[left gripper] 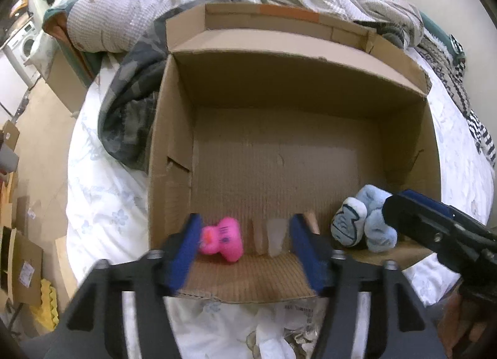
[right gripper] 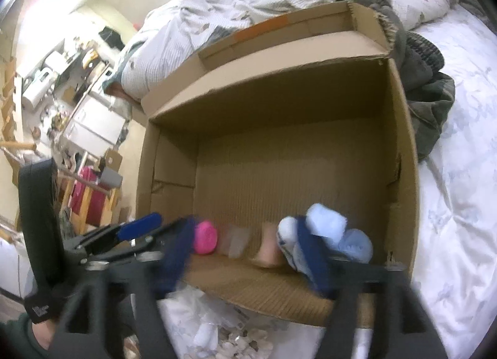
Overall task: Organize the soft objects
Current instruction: 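Open the left tool dropping the duck while the right tool releases the peg, then withdraw both open tools out of the box toward the duvet items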
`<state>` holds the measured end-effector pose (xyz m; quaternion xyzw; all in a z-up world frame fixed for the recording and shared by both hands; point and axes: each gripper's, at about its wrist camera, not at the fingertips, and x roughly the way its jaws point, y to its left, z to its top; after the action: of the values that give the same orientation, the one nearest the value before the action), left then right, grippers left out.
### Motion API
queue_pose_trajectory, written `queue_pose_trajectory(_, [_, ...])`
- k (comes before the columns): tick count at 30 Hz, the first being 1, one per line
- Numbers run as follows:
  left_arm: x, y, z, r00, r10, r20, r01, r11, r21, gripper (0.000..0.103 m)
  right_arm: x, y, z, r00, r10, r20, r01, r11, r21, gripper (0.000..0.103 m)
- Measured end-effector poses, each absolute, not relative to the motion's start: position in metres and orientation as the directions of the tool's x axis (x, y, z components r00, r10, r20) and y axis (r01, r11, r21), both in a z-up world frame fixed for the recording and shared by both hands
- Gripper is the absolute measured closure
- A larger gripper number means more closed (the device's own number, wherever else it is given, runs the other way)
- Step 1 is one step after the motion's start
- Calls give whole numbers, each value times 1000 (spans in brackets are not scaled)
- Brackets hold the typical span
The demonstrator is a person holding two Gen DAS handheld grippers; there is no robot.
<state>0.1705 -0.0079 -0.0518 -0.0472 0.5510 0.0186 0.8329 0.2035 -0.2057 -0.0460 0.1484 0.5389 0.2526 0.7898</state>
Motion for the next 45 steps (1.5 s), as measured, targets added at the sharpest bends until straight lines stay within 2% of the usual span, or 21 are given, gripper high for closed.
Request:
queue_pose_trajectory(18, [148,-6,-31,441,-58,-896,-78,992,-103,39,196,-209,-34,318,542,-778,-223,840,495,23])
queue_pose_trajectory(21, [139,-5,-23,464,-29,-886,-83,994,-75,39,187,-209,-28,325,545,-773,-238,838,490,23])
queue_pose_trajectory(32, [103,8,-17,459,-56,-887,-118,985,-123,39,149,-224,-14,329,544,-772,-256,838,482,23])
queue_pose_trajectory(40, [76,9,-12,464,4,-886,-115,992,-56,39,133,-237,-15,302,568,-766,-225,823,521,23])
queue_pose_trajectory(45, [68,16,-1,452,14,-892,-159,985,-65,39,124,-240,-10,309,589,-747,-206,808,552,23])
